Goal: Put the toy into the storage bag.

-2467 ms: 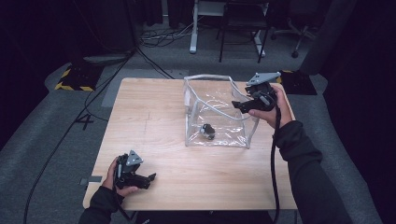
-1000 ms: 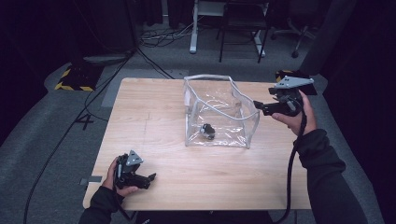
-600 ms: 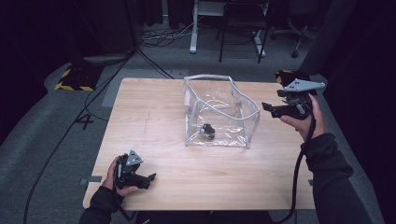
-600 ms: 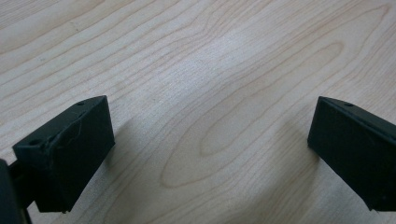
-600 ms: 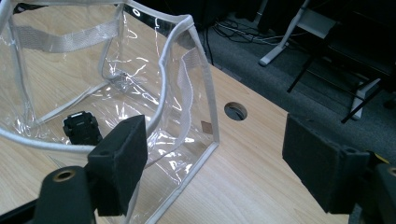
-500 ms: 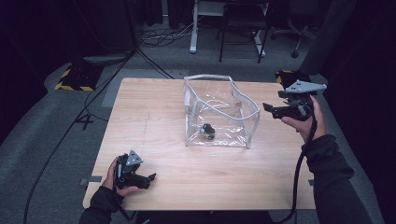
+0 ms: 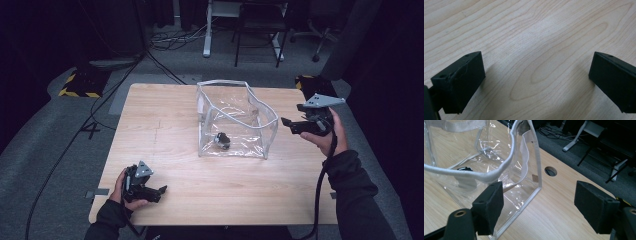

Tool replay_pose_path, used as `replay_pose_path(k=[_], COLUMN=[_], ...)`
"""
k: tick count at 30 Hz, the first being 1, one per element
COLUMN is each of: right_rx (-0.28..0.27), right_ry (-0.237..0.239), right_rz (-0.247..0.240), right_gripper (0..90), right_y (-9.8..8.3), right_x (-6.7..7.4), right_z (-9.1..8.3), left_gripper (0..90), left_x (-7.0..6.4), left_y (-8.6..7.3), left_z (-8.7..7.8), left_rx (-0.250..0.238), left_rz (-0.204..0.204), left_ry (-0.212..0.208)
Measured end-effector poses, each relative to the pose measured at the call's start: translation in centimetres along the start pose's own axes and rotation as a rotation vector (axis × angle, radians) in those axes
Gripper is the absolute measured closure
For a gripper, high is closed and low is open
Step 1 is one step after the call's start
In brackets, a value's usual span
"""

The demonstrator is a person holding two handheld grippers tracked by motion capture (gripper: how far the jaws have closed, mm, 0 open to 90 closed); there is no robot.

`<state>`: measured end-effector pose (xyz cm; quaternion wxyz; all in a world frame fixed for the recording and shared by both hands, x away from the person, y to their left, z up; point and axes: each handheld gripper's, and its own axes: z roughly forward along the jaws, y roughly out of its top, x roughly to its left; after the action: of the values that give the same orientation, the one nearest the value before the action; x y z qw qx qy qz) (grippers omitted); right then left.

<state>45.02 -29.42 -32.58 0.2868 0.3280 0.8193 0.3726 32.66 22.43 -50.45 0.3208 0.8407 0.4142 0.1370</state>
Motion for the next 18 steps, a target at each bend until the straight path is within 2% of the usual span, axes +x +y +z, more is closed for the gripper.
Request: replay_pose_path(k=[18], right_rx=[0.046], right_ry=[0.017], right_rz=[-0.019], right_gripper=[24.6], right_y=[-2.2], right_x=[1.2], right_z=[0.9], left_gripper=[0.7], left_x=[0.0], left_y=[0.0], left_z=[0.0], left_rx=[0.000], left_rz=[0.000], left_ry=[0.000])
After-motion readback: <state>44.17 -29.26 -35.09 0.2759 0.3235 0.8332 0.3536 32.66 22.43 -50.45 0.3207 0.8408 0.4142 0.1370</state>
